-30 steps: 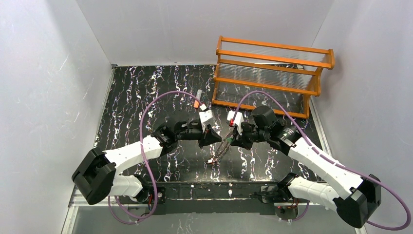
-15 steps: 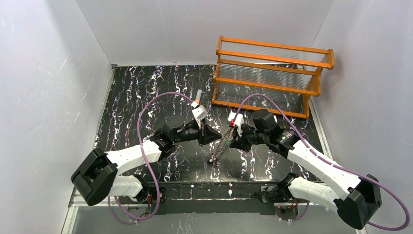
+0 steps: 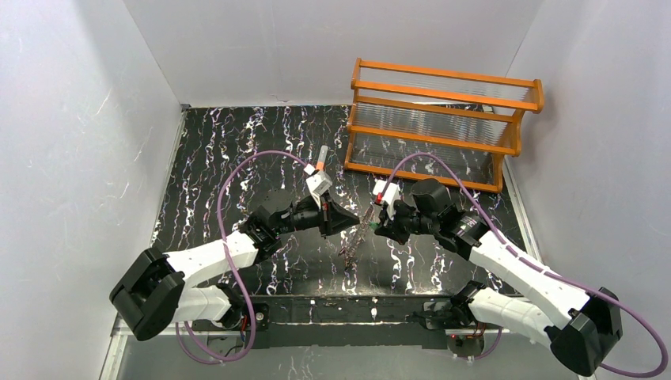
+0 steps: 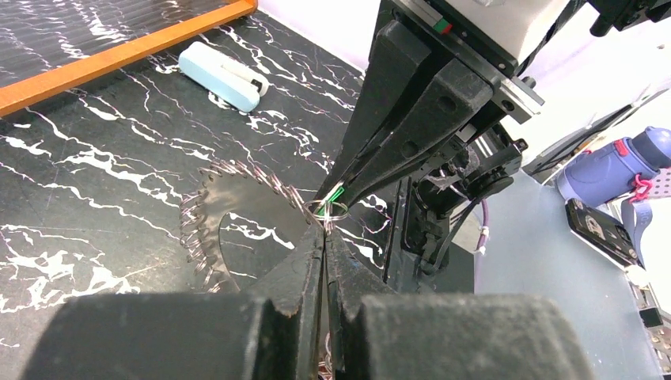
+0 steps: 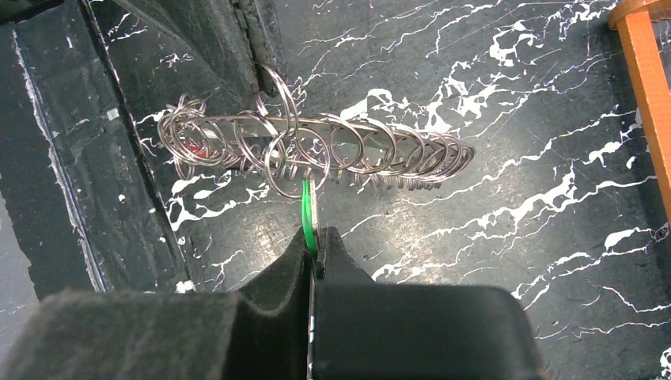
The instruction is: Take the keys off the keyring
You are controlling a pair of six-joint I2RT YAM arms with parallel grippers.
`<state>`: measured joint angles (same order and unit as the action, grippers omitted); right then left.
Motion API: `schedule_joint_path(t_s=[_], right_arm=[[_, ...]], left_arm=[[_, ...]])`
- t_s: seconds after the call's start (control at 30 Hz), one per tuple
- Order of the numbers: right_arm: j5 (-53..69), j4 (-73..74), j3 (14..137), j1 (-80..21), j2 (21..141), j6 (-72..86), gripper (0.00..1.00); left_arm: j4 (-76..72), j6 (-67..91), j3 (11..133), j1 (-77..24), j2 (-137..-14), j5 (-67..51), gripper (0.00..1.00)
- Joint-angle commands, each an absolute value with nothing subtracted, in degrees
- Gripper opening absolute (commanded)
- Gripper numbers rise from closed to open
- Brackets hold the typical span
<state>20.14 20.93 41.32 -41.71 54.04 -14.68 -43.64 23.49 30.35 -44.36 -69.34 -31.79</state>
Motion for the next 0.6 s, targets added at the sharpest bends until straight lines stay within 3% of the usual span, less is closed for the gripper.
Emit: schedule_joint_path(t_s=[0.0, 0.57], right_arm=[[18.3, 19.7, 41.5, -41.9, 53.2, -13.9, 0.01], [21.4, 23.7, 47.4, -41.9, 51.1, -15.1, 0.01]], left_arm=[[-47.6, 24.0, 29.8, -43.7, -67.0, -33.5, 0.0], [-38.2, 17.7, 30.4, -43.5, -66.1, -34.6, 0.0]])
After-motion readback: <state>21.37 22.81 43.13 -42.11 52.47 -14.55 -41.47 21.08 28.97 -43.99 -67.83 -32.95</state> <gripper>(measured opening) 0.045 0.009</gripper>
